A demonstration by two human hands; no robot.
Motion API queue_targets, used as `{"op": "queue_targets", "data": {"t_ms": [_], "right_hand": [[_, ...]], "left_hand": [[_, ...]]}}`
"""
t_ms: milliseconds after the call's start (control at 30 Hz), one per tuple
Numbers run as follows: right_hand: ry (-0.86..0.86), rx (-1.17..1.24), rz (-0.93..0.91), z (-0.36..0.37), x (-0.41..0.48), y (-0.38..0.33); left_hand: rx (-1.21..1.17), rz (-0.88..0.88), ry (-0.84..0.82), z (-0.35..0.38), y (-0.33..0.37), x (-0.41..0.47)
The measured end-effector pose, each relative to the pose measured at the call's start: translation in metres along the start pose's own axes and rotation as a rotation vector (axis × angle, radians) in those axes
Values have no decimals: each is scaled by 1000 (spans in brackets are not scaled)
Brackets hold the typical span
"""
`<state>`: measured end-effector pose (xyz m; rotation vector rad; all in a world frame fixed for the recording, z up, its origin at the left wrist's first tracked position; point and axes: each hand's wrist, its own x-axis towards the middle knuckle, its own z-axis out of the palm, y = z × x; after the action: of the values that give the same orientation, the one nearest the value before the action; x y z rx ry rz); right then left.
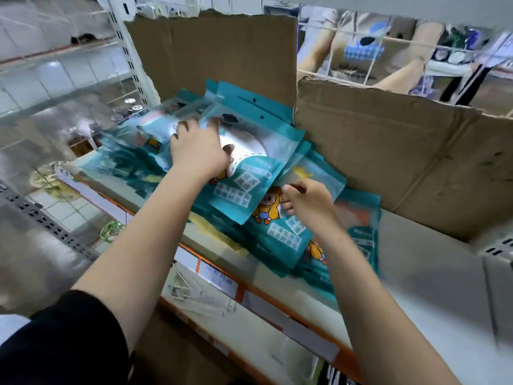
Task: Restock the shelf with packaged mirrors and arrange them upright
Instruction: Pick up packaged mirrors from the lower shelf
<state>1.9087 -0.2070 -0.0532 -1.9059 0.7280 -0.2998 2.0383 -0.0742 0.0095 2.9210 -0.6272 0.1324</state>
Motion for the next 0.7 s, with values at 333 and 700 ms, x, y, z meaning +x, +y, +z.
{"op": "queue_targets", "data": {"t_ms": [333, 700], "right_hand": [[3, 236, 174, 14, 32, -16], [265, 349, 185, 7, 39, 6]], "left_hand": [[-97, -194, -72, 9, -8, 31], [-399, -135, -20, 20, -5, 33]]}}
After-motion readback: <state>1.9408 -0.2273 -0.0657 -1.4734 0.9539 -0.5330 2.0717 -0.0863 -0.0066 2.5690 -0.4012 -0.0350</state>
